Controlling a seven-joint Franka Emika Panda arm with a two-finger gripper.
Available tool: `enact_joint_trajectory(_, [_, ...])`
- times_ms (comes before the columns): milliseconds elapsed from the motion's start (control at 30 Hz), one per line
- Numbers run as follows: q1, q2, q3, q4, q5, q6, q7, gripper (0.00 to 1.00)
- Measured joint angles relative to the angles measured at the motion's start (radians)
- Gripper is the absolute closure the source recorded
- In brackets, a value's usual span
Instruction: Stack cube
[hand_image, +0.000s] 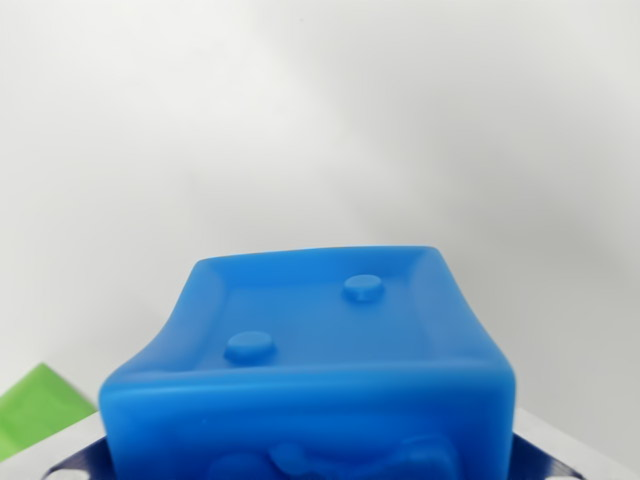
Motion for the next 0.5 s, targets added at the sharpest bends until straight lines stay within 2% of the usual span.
enact_joint_trajectory(167, [0.001,-0.023,0.0,-0.012,0.006,-0.009,0.015,1.0])
enact_joint_trajectory(500, [0.014,-0.071,0.0,-0.079,0.012,0.001,0.101,1.0])
